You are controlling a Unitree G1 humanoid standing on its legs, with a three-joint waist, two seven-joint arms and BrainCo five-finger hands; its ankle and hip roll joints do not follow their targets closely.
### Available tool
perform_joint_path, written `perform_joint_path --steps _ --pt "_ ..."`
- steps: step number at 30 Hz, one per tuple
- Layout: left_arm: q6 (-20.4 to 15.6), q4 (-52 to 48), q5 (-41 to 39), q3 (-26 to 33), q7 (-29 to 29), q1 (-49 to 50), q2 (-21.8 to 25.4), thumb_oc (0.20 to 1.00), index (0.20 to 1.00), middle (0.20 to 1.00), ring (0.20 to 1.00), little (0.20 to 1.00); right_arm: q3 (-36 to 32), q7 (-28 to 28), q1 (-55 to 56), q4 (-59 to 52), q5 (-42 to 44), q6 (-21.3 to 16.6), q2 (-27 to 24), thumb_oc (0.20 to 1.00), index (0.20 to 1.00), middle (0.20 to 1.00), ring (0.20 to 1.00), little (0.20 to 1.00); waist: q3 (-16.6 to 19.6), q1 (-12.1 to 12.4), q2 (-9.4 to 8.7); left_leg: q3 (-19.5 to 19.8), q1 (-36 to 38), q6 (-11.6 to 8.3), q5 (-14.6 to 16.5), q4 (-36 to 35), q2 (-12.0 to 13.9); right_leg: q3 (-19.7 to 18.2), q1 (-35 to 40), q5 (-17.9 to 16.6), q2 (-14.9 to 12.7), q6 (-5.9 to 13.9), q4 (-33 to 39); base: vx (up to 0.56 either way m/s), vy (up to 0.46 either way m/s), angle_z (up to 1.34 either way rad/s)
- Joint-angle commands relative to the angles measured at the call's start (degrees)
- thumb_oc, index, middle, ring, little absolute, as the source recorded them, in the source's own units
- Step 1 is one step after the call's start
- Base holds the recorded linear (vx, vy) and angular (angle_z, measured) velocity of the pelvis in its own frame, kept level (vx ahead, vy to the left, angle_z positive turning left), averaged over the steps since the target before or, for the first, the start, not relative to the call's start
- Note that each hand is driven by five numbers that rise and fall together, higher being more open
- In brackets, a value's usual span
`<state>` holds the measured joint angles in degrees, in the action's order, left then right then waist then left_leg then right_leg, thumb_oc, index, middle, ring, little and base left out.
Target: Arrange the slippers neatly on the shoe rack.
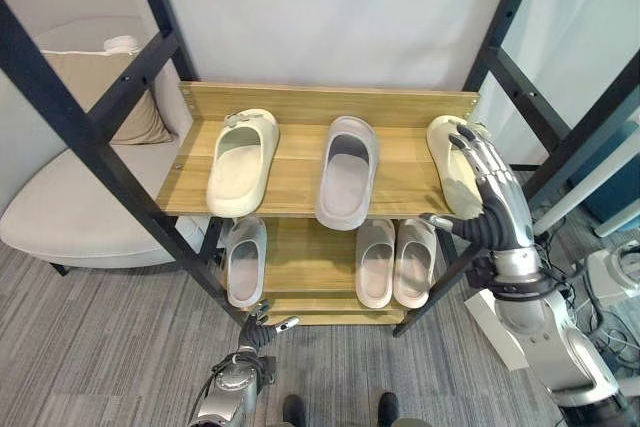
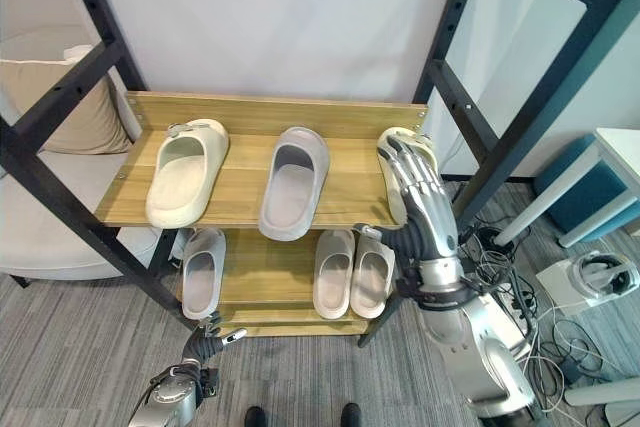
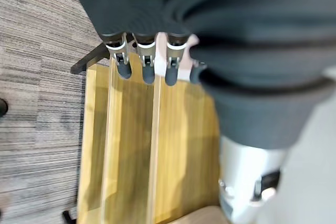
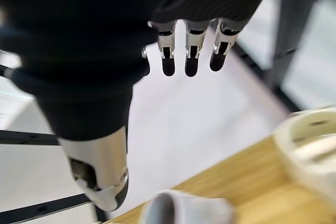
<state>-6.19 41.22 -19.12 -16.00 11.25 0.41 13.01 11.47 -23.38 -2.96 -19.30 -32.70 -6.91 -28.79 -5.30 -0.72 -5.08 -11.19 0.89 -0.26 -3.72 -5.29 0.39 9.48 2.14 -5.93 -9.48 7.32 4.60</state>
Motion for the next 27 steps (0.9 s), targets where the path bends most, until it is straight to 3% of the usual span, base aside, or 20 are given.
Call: perform_joint_path --steps 1,10,16,27 --pt "-2.03 0.70 0.22 -1.45 -0.14 -4.19 0.76 1.000 1.000 1.000 1.000 1.000 0.74 -2.56 -5.19 3.78 -1.17 1.90 0.93 1.000 1.000 1.000 1.000 1.000 0.20 2.28 -0.07 3.24 1.35 -1.31 3.62 0.29 1.21 0.87 1.47 -0.51 -6.15 6.76 -3.84 0.04 0.025 0.16" --pt "-2.11 0.92 0.06 -2.16 -1.15 -3.61 1.28 1.000 1.000 1.000 1.000 1.000 2.32 -5.88 -14.75 20.51 -3.70 7.55 2.01 1.000 1.000 1.000 1.000 1.000 0.23 5.84 -0.59 5.07 0.41 -1.19 3.71 0.29 0.30 2.92 2.44 -1.07 -6.67 6.85 -2.97 0.02 0.019 0.15" --pt "-2.14 1.32 0.00 -2.21 -1.86 -3.46 1.82 1.000 1.000 1.000 1.000 1.000 2.50 -7.80 -20.69 28.62 -1.36 8.94 2.74 1.000 1.000 1.000 1.000 1.000 0.29 7.89 -0.65 5.78 -0.14 -1.14 3.78 0.29 -0.19 3.92 2.76 -1.47 -7.01 6.99 -2.53 0.03 0.020 0.08" --pt "-1.00 1.68 0.52 -1.79 -1.26 -3.54 1.21 1.000 1.000 1.000 1.000 1.000 -1.33 -9.96 -19.05 21.51 -0.70 8.85 3.85 1.000 1.000 1.000 1.000 1.000 1.06 7.32 0.11 6.13 0.41 -1.85 3.57 0.29 0.45 4.67 3.75 0.07 -6.39 6.43 -2.36 0.01 -0.001 0.03"
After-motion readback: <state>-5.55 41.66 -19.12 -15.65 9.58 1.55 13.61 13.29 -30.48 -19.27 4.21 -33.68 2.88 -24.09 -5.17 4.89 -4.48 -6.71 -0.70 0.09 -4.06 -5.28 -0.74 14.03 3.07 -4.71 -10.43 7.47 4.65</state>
